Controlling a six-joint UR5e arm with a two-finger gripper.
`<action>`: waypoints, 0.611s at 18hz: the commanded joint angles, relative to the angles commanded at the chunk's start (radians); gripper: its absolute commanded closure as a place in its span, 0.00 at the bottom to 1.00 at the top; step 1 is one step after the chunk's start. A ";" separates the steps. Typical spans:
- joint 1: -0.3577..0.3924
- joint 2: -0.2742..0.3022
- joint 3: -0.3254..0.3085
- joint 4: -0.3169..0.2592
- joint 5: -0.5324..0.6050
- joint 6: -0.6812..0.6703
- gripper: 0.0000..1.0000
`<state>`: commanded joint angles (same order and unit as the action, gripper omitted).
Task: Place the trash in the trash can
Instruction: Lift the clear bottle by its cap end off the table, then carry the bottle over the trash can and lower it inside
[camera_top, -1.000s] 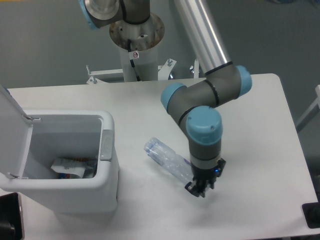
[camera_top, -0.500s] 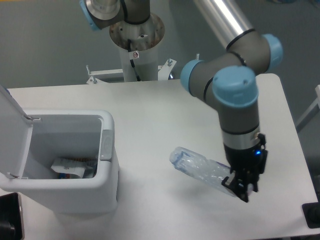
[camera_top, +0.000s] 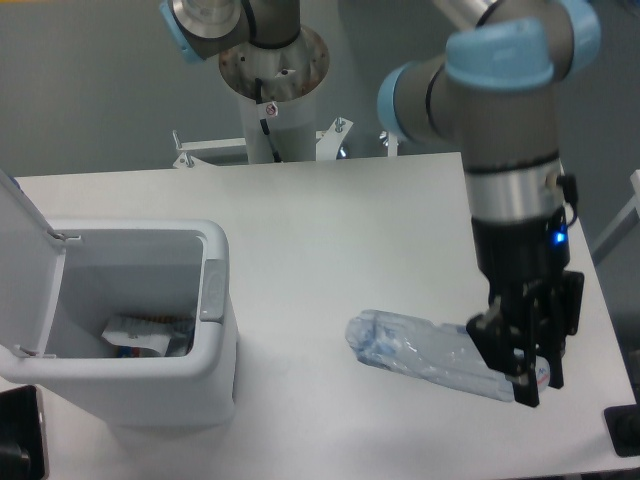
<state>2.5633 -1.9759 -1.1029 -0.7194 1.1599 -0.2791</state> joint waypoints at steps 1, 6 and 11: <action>0.002 0.011 0.000 0.000 -0.018 -0.012 0.75; -0.012 0.063 -0.008 0.000 -0.031 -0.025 0.75; -0.090 0.084 -0.023 0.000 -0.029 -0.022 0.75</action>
<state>2.4731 -1.8914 -1.1259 -0.7194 1.1305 -0.3006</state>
